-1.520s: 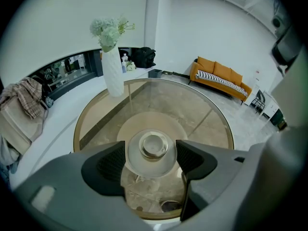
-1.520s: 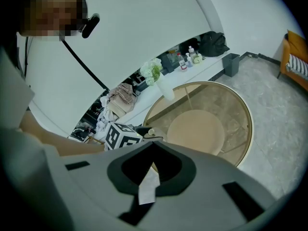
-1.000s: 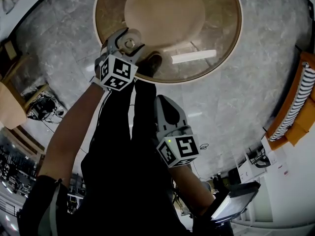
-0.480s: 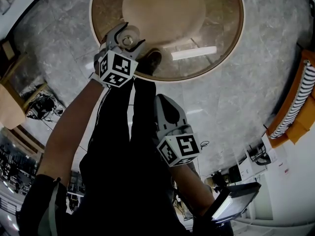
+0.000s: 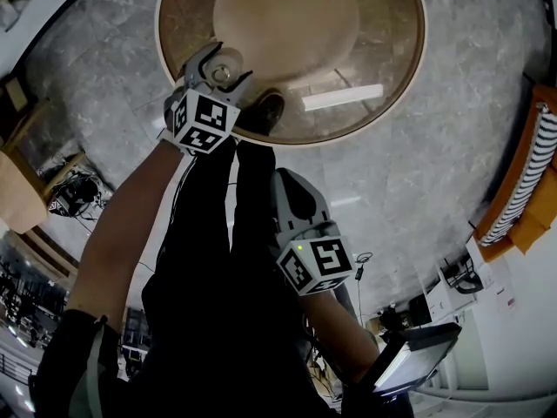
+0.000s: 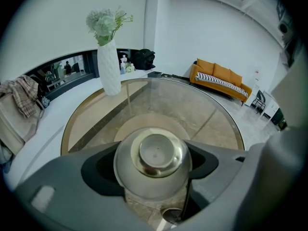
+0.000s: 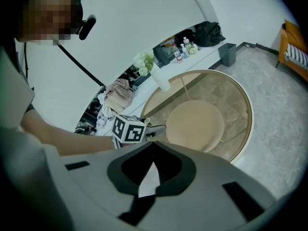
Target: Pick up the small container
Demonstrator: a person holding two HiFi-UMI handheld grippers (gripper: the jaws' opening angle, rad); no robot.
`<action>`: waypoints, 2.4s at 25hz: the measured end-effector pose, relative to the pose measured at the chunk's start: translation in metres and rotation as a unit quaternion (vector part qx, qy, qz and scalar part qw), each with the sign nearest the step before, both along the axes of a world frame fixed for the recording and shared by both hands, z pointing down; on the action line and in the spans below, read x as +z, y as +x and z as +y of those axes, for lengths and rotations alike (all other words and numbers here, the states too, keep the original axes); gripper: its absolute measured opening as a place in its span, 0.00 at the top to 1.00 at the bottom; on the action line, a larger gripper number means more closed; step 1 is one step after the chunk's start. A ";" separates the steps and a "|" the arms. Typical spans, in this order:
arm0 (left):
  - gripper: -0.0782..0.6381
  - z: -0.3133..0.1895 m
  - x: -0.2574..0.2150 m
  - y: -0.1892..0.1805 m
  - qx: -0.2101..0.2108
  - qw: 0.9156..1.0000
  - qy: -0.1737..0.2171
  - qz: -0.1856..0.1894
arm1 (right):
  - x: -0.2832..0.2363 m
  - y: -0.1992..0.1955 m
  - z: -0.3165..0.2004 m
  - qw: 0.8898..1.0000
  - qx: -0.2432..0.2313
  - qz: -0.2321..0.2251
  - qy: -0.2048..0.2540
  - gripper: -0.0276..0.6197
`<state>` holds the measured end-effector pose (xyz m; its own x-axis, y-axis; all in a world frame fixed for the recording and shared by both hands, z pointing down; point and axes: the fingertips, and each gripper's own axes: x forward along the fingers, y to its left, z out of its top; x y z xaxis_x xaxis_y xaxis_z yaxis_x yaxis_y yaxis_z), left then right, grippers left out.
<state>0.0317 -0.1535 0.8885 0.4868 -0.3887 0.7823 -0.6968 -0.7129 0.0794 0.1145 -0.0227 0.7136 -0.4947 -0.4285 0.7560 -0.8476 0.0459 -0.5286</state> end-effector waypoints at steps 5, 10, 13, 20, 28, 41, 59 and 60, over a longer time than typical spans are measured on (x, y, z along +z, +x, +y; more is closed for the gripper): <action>0.42 0.001 -0.004 -0.006 -0.029 0.999 -0.025 0.012 | -0.006 0.010 0.002 1.000 0.003 0.002 0.004 0.95; 0.42 0.009 -0.014 -0.009 -0.026 0.999 -0.033 0.010 | -0.012 0.013 -0.003 1.000 0.006 0.000 0.014 0.95; 0.42 0.015 -0.028 -0.009 -0.017 0.999 -0.031 0.008 | -0.023 0.011 -0.006 1.000 0.006 0.001 0.028 0.95; 0.42 0.020 -0.080 -0.005 0.002 1.000 -0.012 0.021 | -0.060 0.006 -0.019 0.997 0.005 0.008 0.070 0.95; 0.42 0.028 -0.169 -0.016 -0.032 0.999 0.005 0.035 | -0.119 -0.001 -0.036 0.992 0.000 0.002 0.124 0.95; 0.42 0.040 -0.302 -0.033 -0.088 0.992 0.027 0.089 | -0.201 -0.007 -0.057 0.982 0.002 0.003 0.191 0.95; 0.42 0.097 -0.440 -0.058 -0.152 0.975 -0.001 0.162 | -0.280 -0.011 -0.049 0.971 -0.020 0.005 0.239 0.95; 0.42 0.099 -0.446 -0.059 -0.157 0.973 -0.005 0.172 | -0.282 -0.008 -0.048 0.971 -0.016 0.005 0.238 0.95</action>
